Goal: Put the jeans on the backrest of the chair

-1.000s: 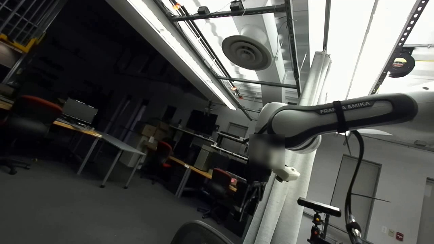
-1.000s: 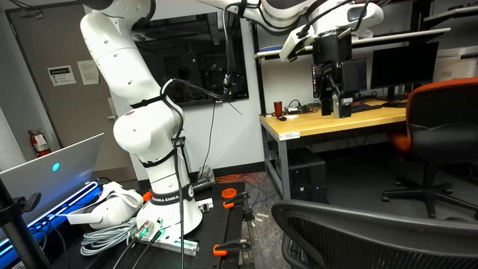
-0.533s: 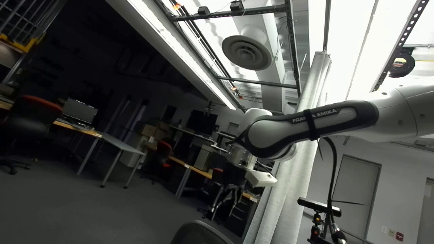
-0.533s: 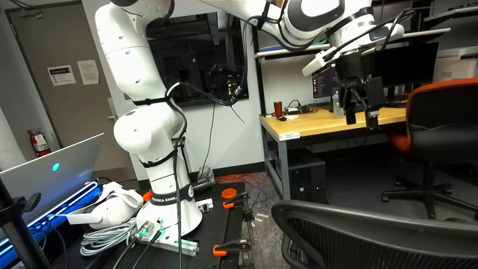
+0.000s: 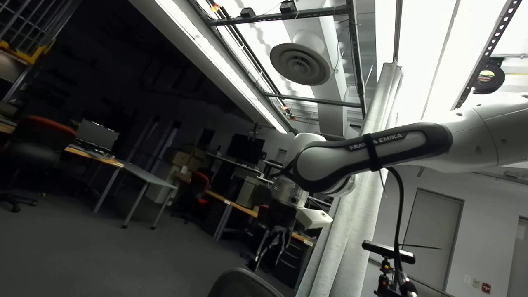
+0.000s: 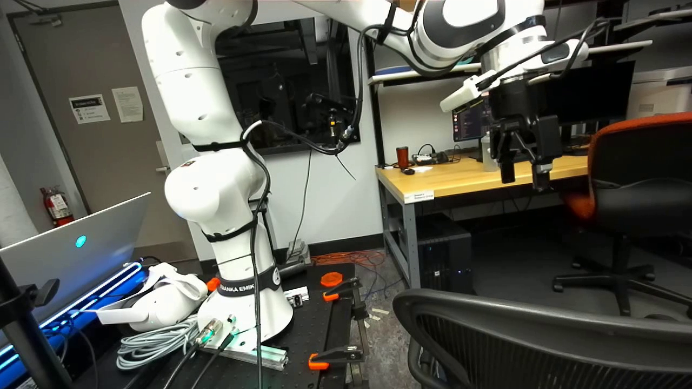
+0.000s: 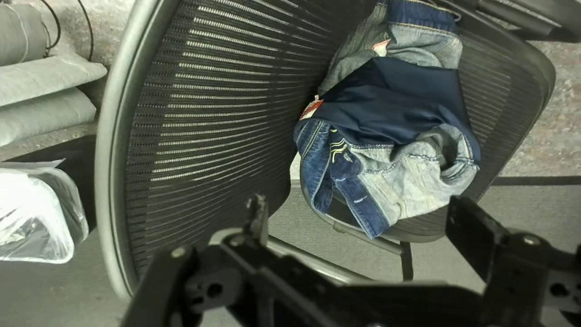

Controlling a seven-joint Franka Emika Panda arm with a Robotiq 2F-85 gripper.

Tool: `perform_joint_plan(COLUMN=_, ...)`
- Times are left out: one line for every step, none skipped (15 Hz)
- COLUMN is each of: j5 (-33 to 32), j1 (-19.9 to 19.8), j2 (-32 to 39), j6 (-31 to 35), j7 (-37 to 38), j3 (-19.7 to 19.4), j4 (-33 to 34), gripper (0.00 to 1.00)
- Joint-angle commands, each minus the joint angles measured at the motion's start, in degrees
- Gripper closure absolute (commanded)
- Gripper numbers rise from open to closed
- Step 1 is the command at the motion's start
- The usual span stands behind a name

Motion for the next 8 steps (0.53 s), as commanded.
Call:
perform_joint_plan(j5=-0.8, j1=0.9, j2=6.7, j6=-0.7, j7=-7.6, j3=0.6, j4=4.4, gripper=0.0)
perform_joint_plan(j5=-1.4, j1=1.0, j2=8.4, j6=-0.5, j7=-8.8, j3=0.9, j4=5.2, gripper=0.0)
perform_joint_plan(j5=-2.7, j1=1.2, j2=10.2, j6=-0.3, j7=-8.9, j3=1.3, j4=6.2, gripper=0.0)
perform_joint_plan(j5=-4.5, j1=1.5, j2=11.9, j6=0.0, j7=-8.3, j3=1.5, j4=7.2, gripper=0.0)
perform_joint_plan(j5=-6.4, j1=1.9, j2=13.7, j6=0.2, j7=-7.4, j3=1.7, j4=8.2, gripper=0.0)
perform_joint_plan(j5=-8.7, j1=2.4, j2=15.5, j6=0.6, j7=-6.0, j3=1.7, j4=9.1, gripper=0.0)
perform_joint_plan(j5=-10.6, j1=2.9, j2=17.4, j6=0.5, j7=-5.1, j3=1.8, j4=10.1, gripper=0.0)
perform_joint_plan(j5=-12.0, j1=3.4, j2=19.1, j6=0.4, j7=-4.0, j3=1.7, j4=11.0, gripper=0.0)
